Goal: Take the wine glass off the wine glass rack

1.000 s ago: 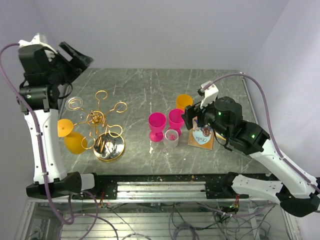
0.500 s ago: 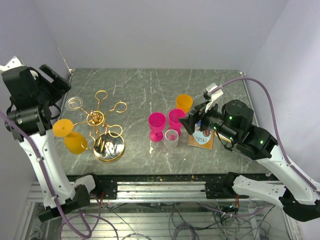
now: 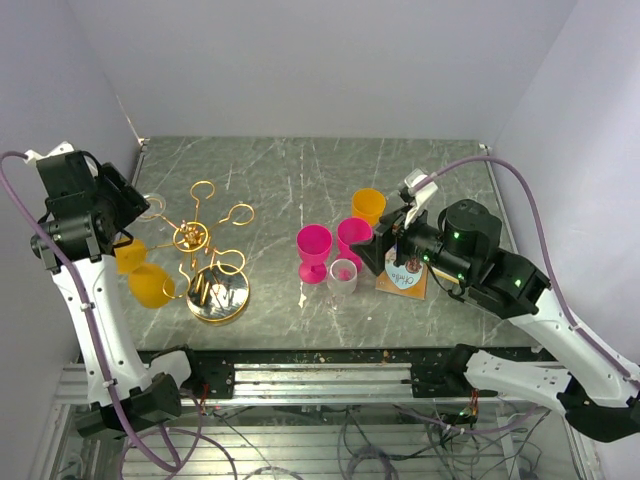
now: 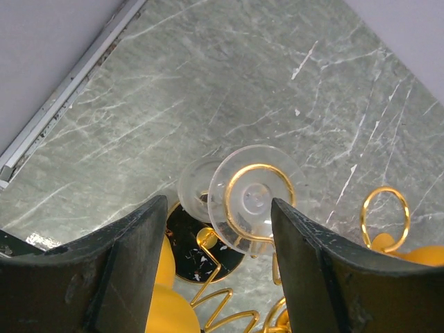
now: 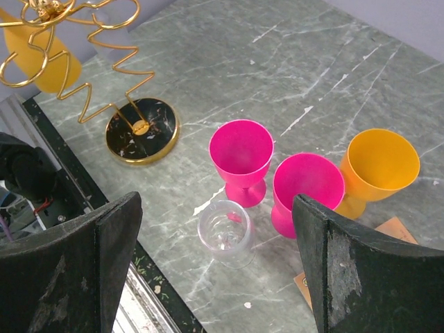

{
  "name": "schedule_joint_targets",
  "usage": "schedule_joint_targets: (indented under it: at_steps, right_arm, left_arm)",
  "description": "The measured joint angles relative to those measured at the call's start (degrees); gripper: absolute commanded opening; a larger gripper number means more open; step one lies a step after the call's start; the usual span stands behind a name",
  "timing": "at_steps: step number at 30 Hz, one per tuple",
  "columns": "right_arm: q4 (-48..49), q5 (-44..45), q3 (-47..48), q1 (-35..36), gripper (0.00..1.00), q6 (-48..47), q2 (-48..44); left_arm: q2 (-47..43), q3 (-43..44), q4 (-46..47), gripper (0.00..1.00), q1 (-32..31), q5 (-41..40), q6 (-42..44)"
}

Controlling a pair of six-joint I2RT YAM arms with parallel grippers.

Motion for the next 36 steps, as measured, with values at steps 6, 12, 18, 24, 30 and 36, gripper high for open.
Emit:
schedule_joint_targets:
  at_steps: [6, 12, 18, 24, 30, 36]
  right_arm:
    - [0.02, -0.26, 0.00, 0.00, 0.89, 0.02, 0.55]
    - [0.07, -0.61, 0.00, 0.00, 0.89, 0.22, 1.18]
    - [0.02, -0.59, 0.00, 0.00, 0.89, 0.24, 2.10]
    - [0.04, -0.57, 0.02, 0.00, 0.89, 0.24, 2.25]
    - [0.07, -0.59, 0.02, 0.00, 0.89, 0.24, 2.45]
    - [0.13, -0.61, 0.09, 0.00, 0.89, 0.28, 3.15]
  left_arm:
    - [-0.59, -4.37, 2.05, 0.70, 1.25, 3.61, -0.37]
    - [-0.63, -4.63, 3.58, 0.68, 2.29, 6.64, -2.95]
    - [0.13, -4.63, 3.58, 0.57, 3.04, 8.04, -4.85]
    - [1.81, -4.74, 3.82, 0.54, 4.61, 10.16, -5.03]
    - [1.79, -5.64, 4.52, 0.52, 5.27, 12.24, -5.03]
    - [1.66, -7.15, 5.79, 0.49, 6.14, 14.49, -5.66]
